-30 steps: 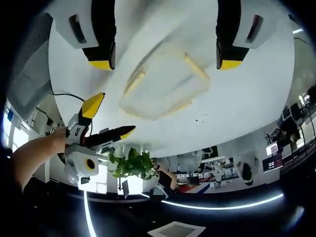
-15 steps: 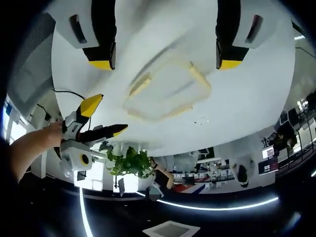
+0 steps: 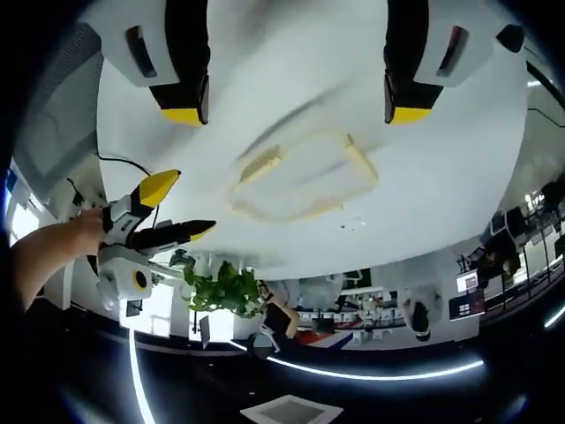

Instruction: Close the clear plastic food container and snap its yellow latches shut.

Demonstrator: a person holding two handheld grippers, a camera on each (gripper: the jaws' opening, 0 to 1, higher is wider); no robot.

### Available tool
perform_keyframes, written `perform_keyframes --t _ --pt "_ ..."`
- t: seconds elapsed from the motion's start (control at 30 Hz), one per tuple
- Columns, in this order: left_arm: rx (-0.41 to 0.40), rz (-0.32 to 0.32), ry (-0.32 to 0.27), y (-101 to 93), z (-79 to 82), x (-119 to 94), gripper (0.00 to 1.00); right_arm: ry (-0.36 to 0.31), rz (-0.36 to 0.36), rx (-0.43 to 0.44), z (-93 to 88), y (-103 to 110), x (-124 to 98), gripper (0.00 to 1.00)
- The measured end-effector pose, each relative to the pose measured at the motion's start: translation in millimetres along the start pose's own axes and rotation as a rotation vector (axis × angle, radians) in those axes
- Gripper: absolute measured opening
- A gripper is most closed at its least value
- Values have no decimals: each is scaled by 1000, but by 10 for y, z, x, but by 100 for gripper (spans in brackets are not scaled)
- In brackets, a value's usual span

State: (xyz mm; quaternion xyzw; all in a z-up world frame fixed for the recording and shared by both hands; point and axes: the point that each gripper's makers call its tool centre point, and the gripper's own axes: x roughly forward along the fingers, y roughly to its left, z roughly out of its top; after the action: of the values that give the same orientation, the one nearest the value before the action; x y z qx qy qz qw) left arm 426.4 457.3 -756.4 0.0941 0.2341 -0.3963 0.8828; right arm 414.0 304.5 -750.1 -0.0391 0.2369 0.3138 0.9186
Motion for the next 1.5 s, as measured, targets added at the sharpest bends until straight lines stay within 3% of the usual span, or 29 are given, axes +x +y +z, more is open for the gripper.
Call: perform_keyframes --t 0.83,1.1,1.33,1.5 --pt "-78 78 -4 -55 -147 -403 79 -11 -6 38 -78 98 -315 80" --pt "-118 151 -3 -82 -267 -553 77 -20 -16 45 -35 128 -436 79" --pt "-184 141 -47 -128 -316 -678 76 -20 -25 60 -121 161 -526 79" --pt "-225 172 -72 -144 -356 -796 77 -23 -36 67 -157 175 -614 79"
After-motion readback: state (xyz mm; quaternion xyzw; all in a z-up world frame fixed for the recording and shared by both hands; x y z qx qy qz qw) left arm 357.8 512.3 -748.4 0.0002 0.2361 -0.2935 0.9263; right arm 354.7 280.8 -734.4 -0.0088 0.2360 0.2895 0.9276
